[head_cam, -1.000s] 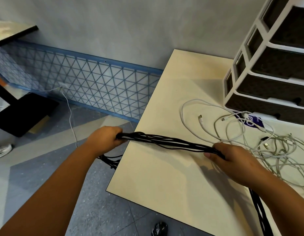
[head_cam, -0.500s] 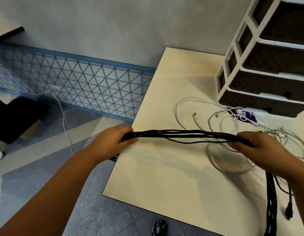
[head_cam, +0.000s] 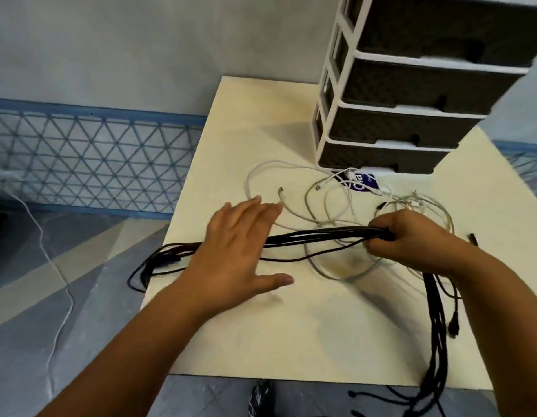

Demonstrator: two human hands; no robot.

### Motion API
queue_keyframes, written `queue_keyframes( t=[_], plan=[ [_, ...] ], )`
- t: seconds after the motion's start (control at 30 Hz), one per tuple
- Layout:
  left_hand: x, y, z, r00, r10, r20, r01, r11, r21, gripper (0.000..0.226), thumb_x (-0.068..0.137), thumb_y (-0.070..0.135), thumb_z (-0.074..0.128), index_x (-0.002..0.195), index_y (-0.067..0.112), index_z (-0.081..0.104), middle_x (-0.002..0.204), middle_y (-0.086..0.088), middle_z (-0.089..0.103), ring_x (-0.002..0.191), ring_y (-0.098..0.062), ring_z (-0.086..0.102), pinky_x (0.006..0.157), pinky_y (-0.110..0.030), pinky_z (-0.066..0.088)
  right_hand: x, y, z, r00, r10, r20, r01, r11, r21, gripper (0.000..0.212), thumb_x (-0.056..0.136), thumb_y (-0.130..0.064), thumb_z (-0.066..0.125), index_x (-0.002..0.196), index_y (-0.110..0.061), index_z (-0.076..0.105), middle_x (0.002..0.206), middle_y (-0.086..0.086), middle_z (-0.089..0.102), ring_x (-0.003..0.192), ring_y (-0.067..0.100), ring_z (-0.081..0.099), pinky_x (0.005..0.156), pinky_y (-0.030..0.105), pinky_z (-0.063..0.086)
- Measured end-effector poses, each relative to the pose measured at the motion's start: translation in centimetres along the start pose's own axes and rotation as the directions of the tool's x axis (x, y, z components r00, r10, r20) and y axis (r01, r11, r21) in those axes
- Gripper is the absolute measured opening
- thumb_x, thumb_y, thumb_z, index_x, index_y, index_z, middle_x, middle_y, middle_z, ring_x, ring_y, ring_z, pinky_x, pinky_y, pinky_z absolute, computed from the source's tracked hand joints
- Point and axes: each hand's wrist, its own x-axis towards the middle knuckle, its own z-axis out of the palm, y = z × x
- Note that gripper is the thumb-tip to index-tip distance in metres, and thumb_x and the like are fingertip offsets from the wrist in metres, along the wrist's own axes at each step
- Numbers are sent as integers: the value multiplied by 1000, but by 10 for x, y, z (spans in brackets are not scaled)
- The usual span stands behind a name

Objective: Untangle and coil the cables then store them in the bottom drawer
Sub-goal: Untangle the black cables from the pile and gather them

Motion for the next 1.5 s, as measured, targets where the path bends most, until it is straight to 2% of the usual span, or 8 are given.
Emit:
queue_keyframes(
  t=[0.17,0.23,0.33,0.47,0.7,1.13,1.33,1.5],
  plan=[
    [60,96,39,989,139,-50,-137,990,46,58,75,41,73,126,17,58,105,-3,69,96,-25,65,83,-40,49,-14,1,-4,999,-43,6,43,999,-16,13,79,-23,67,67,-25,62,59,-1,58,54,12,52,56,29,42],
    [70,110,45,996,82,-48,-83,996,-32,19,87,33,64,99,20,61,81,-1,68,70,-28,64,56,-33,40,-19,11,-6,999,-51,17,51,999,-17,8,79,-24,66,72,-23,65,60,-2,58,54,11,51,54,27,40],
    [73,115,57,995,83,-48,-85,996,-25,15,88,24,66,81,18,54,61,-2,59,49,-30,55,44,-28,25,-27,31,-5,995,-63,72,53,990,132,10,81,-25,69,75,-18,64,60,0,56,53,14,51,52,29,42],
    [80,119,63,999,-34,-42,34,999,15,13,92,26,60,85,19,51,64,-4,58,54,-33,57,46,-29,24,-49,82,-10,949,-60,310,-120,841,527,24,87,-11,69,69,-11,54,53,4,52,49,21,55,55,27,48],
    [79,139,75,986,-160,-48,164,981,104,10,90,18,61,87,14,52,64,-8,58,52,-34,56,46,-29,29,-103,195,-33,835,-203,511,-151,809,567,22,93,-14,63,77,-6,50,55,7,50,65,27,67,75,37,53],
    [47,169,104,964,-255,69,235,947,217,12,89,18,62,85,21,51,61,0,55,50,-25,50,46,-30,34,-130,314,-121,897,48,439,-112,987,120,17,92,-35,64,84,-20,63,64,3,53,57,19,53,64,39,50],
    [40,179,105,960,-233,153,191,950,248,22,82,18,72,79,17,50,49,10,33,41,-19,30,43,-24,20,-123,326,-122,944,94,317,-74,994,-76,9,93,-38,62,89,-30,65,69,-8,60,59,6,51,58,20,40],
    [42,181,110,962,-234,140,189,943,275,13,88,22,65,87,16,53,53,2,49,44,-29,53,44,-27,25,-120,344,-108,980,67,186,-43,991,-127,7,93,-35,61,88,-33,64,79,-7,63,72,10,56,62,22,41]
  ],
)
